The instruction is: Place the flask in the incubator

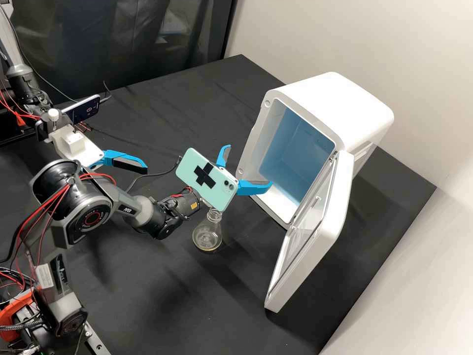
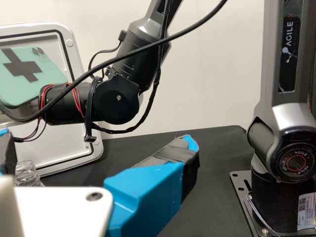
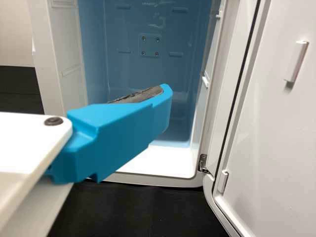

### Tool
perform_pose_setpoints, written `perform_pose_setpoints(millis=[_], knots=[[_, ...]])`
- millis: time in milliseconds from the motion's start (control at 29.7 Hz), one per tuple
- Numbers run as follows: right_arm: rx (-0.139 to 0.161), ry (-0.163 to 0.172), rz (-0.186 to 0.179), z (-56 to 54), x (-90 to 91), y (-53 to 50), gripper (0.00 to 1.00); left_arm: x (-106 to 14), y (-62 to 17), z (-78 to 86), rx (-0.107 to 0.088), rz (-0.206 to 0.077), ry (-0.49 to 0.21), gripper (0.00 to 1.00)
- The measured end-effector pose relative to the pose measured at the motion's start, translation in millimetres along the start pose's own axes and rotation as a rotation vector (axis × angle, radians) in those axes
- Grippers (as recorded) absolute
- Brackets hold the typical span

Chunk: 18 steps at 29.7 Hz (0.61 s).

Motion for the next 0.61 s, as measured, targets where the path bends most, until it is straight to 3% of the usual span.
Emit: perform_pose_setpoints(millis=[438, 539, 606], knots=[[0.000, 0.000, 0.000, 0.0, 0.0, 0.0, 1.00, -0.2, -1.9, -3.1, 0.007, -0.008, 0.004, 1.00], [0.000, 0.000, 0.000, 0.0, 0.0, 0.0, 1.00, -4.6, -7.4, -11.7, 0.019, -0.033, 0.017, 1.00], [0.000, 0.000, 0.000, 0.0, 0.0, 0.0, 1.00, -8.8, -11.3, -20.4, 0.005, -0.050, 0.039, 1.00]])
